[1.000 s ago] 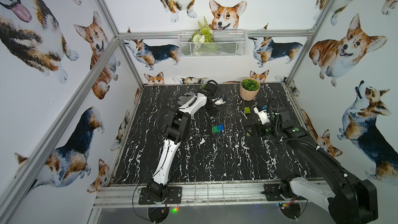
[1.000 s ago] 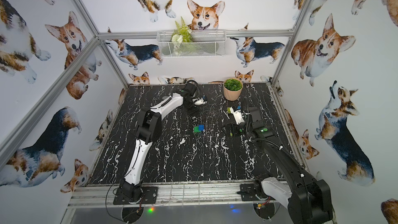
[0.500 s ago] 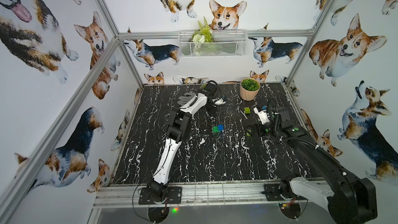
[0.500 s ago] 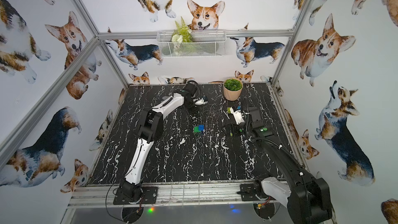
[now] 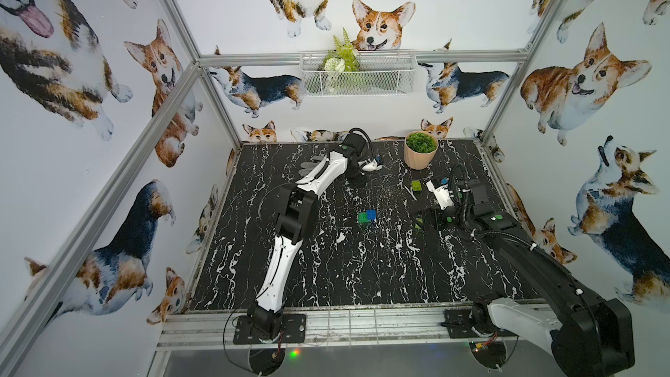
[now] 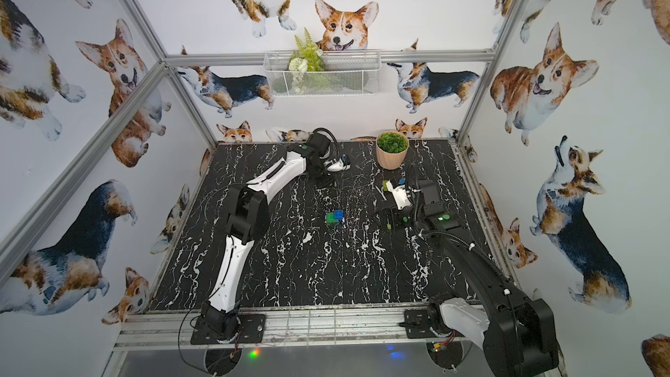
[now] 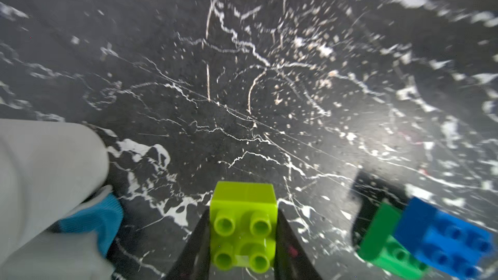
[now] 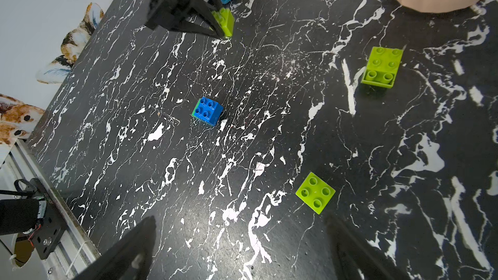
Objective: Assemble the letter s with lego
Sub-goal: Assemble the lego brick with the lego brick.
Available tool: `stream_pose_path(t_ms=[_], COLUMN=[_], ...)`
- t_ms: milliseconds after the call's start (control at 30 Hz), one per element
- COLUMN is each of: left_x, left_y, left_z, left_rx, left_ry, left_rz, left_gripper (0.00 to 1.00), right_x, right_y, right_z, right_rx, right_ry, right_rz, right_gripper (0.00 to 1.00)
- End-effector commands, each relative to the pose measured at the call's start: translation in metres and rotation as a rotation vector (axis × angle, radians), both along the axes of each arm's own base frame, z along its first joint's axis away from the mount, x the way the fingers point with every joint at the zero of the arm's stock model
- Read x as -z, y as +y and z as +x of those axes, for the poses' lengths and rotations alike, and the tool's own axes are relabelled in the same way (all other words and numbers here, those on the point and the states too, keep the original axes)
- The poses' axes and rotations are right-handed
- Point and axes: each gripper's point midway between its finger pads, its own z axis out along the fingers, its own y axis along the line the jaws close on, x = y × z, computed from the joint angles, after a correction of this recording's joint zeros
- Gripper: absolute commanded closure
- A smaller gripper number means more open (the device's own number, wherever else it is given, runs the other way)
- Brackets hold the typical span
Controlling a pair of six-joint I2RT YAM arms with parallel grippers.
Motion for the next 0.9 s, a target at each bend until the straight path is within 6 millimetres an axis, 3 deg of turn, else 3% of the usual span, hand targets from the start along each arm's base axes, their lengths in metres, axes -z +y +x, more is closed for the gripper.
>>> stream_pose_path(t_ms=[0, 200, 433, 533, 867], left_x=[-0.018, -0.034, -0.026, -0.015, 0.006], left_y=[0.002, 0.008, 0.005, 0.004, -0.003], left_z=[-0.035, -0.085, -0.124, -0.132, -0.129], left_rx=[0.066, 0.155, 0.273, 0.317, 0.338], left_ry=[0.067, 0.09, 0.046, 0.038, 0.038], left_rz=[-0.021, -0.001, 0.032, 0.063, 0.111], left_gripper=[0.81, 0.83, 0.83, 0.83, 0.83], right_x=[-0.002, 0.002, 0.005, 0.005, 0.004], right_y=[0.004, 0.008, 0.01, 0.009, 0.005], right_z=[0.001, 0.003, 0.003, 0.003, 0.0], right_rx=[-0.019, -0.032, -0.039, -0.037, -0.028], right_ry=[-0.007, -0.001, 0.0, -0.003, -0.012], right_rz=[0.019, 0.035, 0.045, 0.043, 0.023], right_gripper=[0.0, 0.0, 0.0, 0.0, 0.0])
